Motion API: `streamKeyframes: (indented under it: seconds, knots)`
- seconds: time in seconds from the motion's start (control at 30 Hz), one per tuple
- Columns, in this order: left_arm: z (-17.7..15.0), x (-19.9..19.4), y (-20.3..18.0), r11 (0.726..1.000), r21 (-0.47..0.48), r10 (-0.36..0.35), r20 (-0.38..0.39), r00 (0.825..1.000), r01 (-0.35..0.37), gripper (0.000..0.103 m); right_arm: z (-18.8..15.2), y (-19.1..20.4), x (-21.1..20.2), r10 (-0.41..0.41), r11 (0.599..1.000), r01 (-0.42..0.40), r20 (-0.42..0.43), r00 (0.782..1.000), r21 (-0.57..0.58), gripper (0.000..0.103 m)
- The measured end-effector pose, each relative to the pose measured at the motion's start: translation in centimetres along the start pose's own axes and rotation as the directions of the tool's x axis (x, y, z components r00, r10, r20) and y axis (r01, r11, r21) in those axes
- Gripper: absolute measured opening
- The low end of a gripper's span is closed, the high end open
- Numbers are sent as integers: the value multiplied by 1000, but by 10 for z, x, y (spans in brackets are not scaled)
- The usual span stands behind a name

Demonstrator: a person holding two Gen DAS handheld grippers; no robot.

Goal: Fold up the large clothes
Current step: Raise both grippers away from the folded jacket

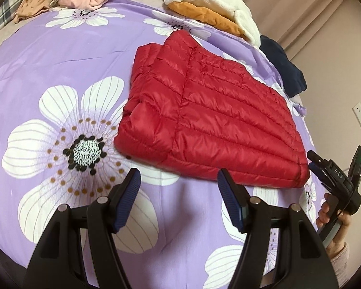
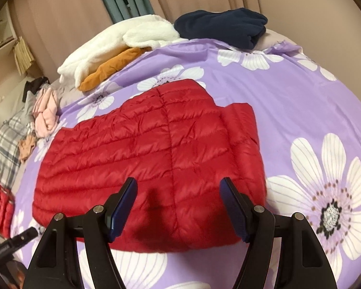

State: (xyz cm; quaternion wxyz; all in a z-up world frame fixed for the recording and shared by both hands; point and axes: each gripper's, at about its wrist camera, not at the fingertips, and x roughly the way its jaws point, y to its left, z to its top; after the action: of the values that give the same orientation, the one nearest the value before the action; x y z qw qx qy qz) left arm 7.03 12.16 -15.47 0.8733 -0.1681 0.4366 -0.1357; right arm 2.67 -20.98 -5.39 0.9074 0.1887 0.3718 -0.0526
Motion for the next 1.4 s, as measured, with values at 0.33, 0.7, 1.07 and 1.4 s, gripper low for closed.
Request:
streamKeyframes:
  seconds: [0.33,0.7,1.07,1.4]
  knots:
    - [-10,-7,3,999,-27,-20,-7,1000,20,66,-8,-9,-15,3,1000,-4,11,1000,30,71]
    - [-12,-4,8,996,-79,-50,-28,998,47,69,-17,-25,-20,4,997,-4,2,1000,77,71]
    - [-13,3,14,991,-119,-67,-51,996,60,69,-18,-20,-23,18,997,-18,4,1000,70,71]
    - [-9,6,24,973,-195,-140,-64,988,125,69,-14,-7,-18,17,999,-17,12,1000,27,71]
